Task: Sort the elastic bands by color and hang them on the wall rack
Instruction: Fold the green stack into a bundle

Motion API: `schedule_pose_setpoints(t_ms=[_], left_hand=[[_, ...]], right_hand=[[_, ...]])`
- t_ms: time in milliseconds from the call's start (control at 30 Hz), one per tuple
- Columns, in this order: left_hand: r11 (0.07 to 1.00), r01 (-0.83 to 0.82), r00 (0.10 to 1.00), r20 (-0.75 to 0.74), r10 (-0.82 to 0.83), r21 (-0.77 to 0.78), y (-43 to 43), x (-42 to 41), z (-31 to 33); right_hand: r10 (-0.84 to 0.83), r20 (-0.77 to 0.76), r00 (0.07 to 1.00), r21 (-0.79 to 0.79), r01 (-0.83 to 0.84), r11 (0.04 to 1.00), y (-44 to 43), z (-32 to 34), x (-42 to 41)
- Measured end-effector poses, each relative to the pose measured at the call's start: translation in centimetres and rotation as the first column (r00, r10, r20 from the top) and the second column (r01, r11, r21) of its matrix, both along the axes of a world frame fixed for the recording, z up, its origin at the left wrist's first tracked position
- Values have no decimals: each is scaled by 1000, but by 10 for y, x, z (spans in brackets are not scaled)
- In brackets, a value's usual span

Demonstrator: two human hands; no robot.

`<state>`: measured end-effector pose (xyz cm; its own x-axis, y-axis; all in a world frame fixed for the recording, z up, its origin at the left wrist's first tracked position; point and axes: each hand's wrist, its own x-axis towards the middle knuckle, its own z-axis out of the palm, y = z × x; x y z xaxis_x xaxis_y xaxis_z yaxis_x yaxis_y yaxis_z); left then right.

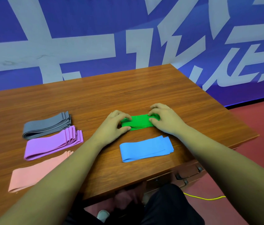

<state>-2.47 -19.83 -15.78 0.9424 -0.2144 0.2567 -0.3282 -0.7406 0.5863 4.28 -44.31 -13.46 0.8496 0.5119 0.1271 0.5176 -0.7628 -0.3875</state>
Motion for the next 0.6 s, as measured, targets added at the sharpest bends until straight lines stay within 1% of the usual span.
schedule_pose_setpoints(t_ms=[67, 133, 233, 333, 467, 600], left_hand=[[1000, 3, 1000, -20, -3, 12, 0, 1, -1], [1000, 9, 998, -55, -9, 1, 1, 0, -5], [999, 7, 998, -56, -9, -43, 1, 1, -6], [999, -15, 999, -31, 14, -49, 1, 1, -6], [998, -12, 1000, 2, 12, -64, 0, -1, -7], [1000, -5, 999, 39, 6, -10, 0, -3, -9]], right_hand=[[93, -56, 994, 22, -92, 996, -4, 0, 2], [146, -94, 985, 2, -147, 989, -7, -1, 4], [155, -85, 984, 7, -155, 988, -7, 0, 7], [174, -110, 979, -30, -178, 984, -4, 2, 8], [213, -40, 976, -62, -215, 975, -5, 7, 11], [225, 12, 974, -40, -225, 974, -8, 13, 15]])
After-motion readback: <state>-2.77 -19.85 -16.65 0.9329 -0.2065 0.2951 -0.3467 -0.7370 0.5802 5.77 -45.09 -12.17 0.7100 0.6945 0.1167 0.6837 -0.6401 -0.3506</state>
